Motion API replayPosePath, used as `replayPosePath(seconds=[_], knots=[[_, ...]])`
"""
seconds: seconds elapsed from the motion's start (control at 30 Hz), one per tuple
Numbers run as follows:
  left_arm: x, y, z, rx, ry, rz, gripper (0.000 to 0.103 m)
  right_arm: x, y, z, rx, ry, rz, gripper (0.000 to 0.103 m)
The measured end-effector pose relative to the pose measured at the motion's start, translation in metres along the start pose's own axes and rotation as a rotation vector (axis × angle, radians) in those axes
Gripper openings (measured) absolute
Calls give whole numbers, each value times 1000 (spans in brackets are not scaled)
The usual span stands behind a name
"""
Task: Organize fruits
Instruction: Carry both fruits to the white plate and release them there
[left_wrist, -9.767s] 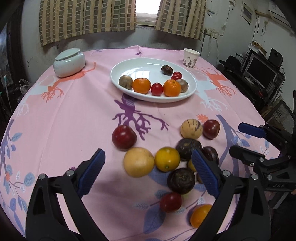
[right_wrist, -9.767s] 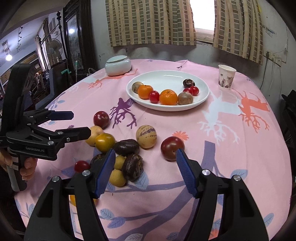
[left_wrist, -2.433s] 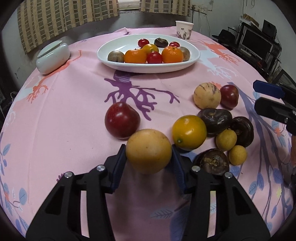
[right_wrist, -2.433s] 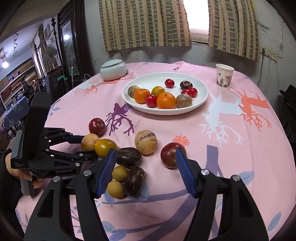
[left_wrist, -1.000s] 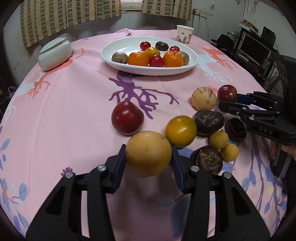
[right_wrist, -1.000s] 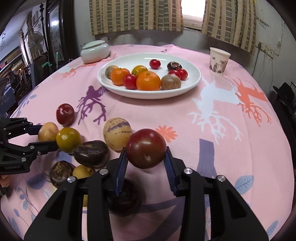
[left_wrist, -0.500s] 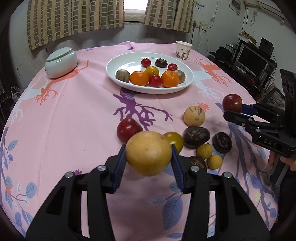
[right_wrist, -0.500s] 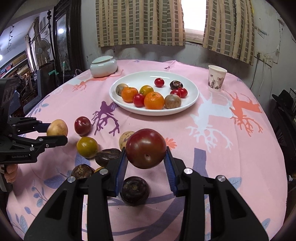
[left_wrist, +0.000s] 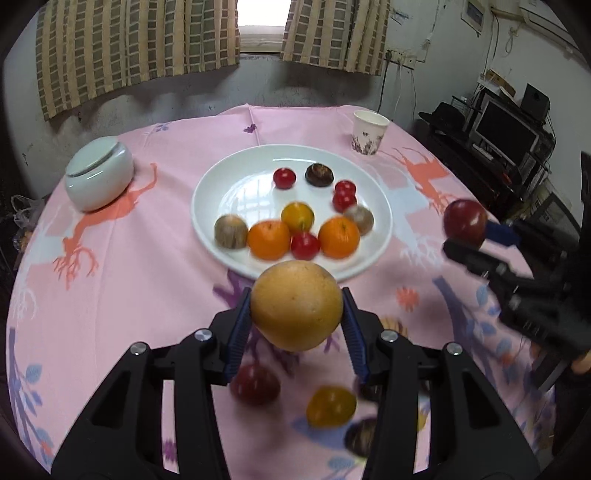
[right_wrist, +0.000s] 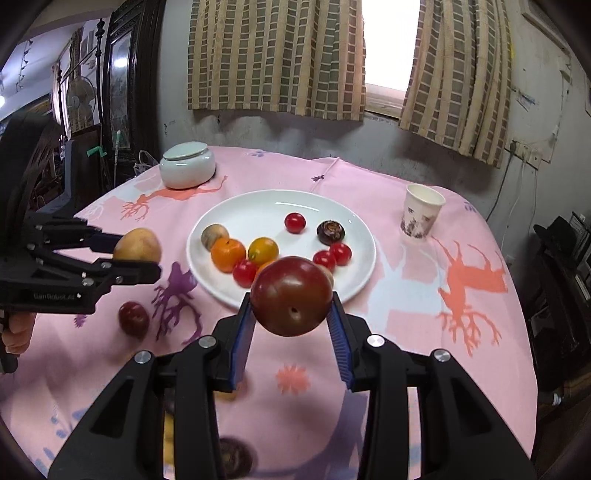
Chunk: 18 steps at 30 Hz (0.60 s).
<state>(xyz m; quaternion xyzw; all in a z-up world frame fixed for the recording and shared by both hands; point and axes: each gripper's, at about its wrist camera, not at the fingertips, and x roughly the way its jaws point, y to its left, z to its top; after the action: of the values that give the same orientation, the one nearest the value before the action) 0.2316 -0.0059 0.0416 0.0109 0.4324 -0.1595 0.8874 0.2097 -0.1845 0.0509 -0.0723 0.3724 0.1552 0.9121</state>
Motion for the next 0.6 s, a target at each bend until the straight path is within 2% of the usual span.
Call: replayPosePath(seconds=[0.13,0.27,0.47,0.5,0.53,0.57,0.6], knots=[[39,12,36,-72,43,18,47,46,-2,15,-1,32,-3,39],[66,22,51,-94,45,65,47,80,-6,24,20,51,8,39],[89,35,61,-122,37,111,48,110,-7,33,33,70,22,40],[89,37,62,-137,25,117,50,114,-6,34,40,77,20,41],[87,39,62,-152,5,117,63,114,-5,34,43,71,11,44],[81,41,62,-171,-23,132,72,111,-4,34,44,56,-6,52],[74,43,61,-186,-47,148,72,103,-4,33,46,32,-4,56]])
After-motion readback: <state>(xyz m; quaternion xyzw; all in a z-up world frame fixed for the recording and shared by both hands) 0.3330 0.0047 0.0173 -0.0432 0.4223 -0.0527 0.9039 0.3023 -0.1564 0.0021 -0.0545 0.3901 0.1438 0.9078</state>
